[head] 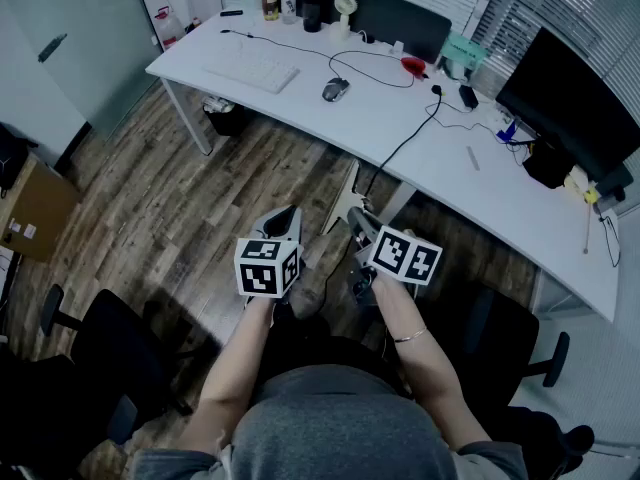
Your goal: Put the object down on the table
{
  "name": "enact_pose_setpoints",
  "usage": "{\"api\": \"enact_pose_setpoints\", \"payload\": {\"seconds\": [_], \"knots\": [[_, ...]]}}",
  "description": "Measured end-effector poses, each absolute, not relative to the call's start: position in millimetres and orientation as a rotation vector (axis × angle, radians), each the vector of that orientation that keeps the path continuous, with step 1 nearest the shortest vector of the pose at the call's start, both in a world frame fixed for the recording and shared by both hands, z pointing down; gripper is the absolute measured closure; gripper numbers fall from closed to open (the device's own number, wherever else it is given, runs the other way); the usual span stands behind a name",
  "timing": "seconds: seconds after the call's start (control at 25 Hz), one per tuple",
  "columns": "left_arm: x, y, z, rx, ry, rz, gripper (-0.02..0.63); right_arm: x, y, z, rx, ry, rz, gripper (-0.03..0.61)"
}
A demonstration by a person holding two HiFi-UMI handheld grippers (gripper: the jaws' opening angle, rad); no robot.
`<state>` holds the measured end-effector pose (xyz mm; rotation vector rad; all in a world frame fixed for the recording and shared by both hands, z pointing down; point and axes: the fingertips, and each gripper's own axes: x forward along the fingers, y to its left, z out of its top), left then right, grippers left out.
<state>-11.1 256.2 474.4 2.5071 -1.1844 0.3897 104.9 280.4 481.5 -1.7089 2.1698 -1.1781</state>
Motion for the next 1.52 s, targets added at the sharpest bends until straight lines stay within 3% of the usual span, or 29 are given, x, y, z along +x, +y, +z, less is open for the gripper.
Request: {"api": "enact_pose_setpoints", "payload": {"seconds": [1.0, 1.52], "knots": [[-16, 248, 485, 2.458, -1.227, 0.411, 0.591, 109, 268, 495, -1.698, 2.227, -1.203, 0.575], [-16, 165, 493, 2.457, -1.2, 0.399, 0.591, 128, 182, 489, -1.742, 2.163, -1.165, 0.575]]}}
